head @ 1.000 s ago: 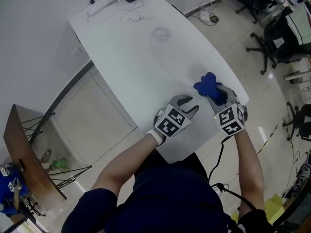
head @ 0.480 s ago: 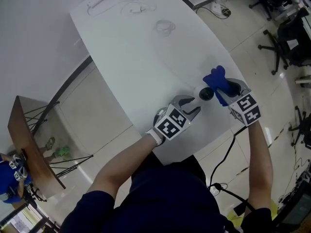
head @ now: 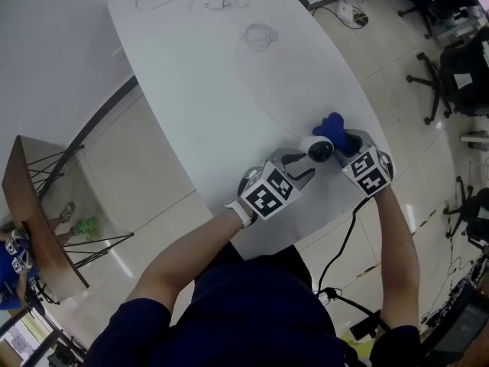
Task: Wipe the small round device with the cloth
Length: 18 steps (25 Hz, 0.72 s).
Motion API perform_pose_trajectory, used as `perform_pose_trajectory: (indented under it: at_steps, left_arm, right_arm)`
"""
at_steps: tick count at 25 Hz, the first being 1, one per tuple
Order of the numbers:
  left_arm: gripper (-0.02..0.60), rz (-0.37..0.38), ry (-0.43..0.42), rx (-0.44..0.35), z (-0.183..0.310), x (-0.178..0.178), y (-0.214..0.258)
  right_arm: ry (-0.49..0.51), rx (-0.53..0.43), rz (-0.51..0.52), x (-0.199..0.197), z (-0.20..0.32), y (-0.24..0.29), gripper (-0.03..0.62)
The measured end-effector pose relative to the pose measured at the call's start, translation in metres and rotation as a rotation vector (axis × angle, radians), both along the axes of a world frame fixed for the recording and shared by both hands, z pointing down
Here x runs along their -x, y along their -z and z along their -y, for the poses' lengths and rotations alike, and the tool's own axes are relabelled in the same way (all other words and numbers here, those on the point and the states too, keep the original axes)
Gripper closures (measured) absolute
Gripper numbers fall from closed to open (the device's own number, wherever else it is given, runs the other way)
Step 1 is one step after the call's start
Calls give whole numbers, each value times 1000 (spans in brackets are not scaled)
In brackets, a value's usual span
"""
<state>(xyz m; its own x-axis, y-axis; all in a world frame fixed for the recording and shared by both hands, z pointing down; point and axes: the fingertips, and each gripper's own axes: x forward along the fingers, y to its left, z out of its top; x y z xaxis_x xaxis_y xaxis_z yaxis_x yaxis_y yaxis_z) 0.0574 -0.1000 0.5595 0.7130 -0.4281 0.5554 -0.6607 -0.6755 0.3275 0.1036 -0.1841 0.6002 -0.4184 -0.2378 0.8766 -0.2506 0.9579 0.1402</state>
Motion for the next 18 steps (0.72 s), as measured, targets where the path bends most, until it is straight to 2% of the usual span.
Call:
perform_pose_trajectory:
  at_steps: [2, 4, 8, 11, 14, 18]
  left_arm:
    - [420, -5, 0, -5, 2, 0, 2]
    - [420, -11, 3, -13, 3, 2, 7]
    - [422, -47, 64, 31, -4, 14, 4]
    - [431, -77, 101, 64, -9, 20, 5]
    - [431, -82, 95, 63, -14, 19, 11]
    - [431, -39, 68, 9, -17, 17, 13]
  right_arm:
    - [19, -31, -44, 1, 1, -5, 439]
    - [-4, -38, -37, 1, 2, -3, 439]
    - [-158, -37, 55, -14, -4, 19, 439]
    - [-219, -105, 161, -18, -9, 62, 439]
    - [-136, -208, 211, -7, -26, 100, 439]
    - [107, -340, 69, 11, -57, 109, 438]
